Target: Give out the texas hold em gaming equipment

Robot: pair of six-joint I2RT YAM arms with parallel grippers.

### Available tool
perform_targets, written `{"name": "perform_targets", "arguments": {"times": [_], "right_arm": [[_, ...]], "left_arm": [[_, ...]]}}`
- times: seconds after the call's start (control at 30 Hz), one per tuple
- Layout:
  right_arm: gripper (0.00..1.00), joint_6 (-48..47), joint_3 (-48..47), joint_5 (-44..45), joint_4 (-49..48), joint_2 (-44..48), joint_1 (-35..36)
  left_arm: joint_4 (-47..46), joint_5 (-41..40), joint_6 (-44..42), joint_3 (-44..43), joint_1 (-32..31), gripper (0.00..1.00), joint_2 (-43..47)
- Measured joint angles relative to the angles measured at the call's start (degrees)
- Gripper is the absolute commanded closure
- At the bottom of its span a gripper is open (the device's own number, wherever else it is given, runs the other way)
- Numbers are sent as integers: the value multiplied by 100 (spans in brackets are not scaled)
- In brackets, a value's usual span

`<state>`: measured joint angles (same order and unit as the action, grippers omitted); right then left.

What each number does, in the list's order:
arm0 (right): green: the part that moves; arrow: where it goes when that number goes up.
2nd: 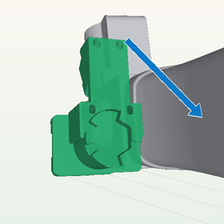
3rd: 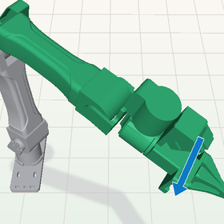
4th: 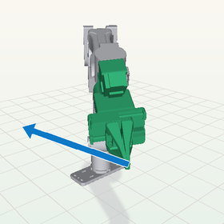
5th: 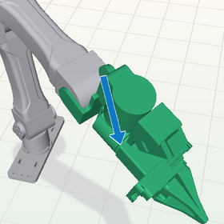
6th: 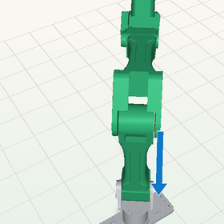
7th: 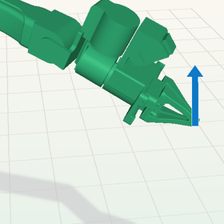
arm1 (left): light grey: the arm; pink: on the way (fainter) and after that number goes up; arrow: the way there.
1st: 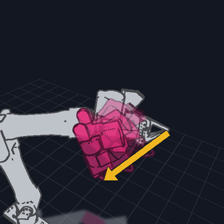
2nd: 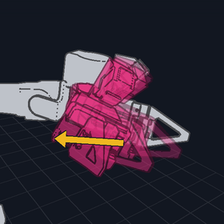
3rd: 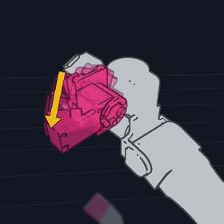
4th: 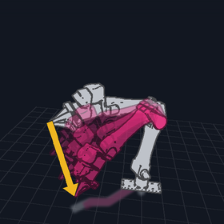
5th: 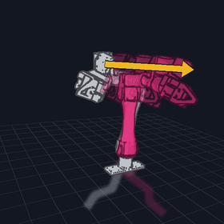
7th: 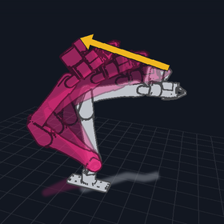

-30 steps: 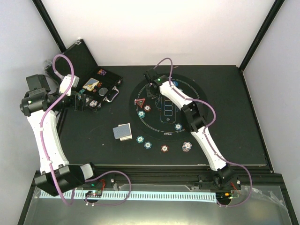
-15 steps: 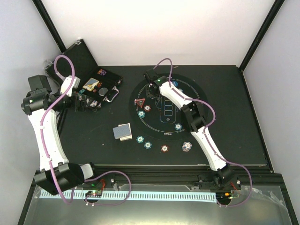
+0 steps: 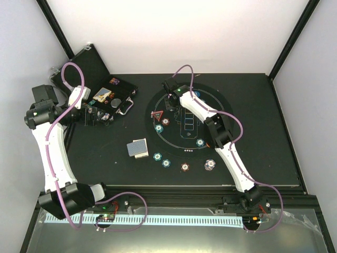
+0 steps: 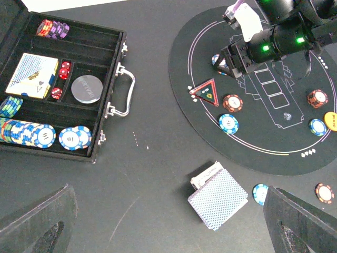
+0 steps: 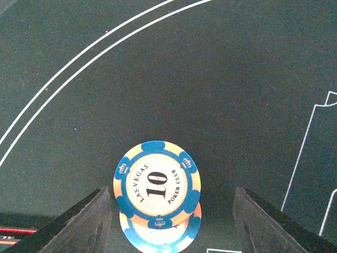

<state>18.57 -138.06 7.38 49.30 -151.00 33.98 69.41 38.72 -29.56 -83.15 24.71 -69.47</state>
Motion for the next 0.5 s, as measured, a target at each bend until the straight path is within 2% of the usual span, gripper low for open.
{"name": "perform_targets", "arguments": {"times": [0.13, 0.3, 0.5], "right_arm": [[35, -44, 0, -92, -15, 0, 0], [41, -59, 0, -315, -55, -2, 0], [53, -149, 131, -442, -188, -2, 11]], "left_arm": [[0, -13, -2, 0, 0, 1, 0], [0, -63, -7, 0, 0, 1, 0], [-2, -98, -4, 0, 0, 1, 0]]}}
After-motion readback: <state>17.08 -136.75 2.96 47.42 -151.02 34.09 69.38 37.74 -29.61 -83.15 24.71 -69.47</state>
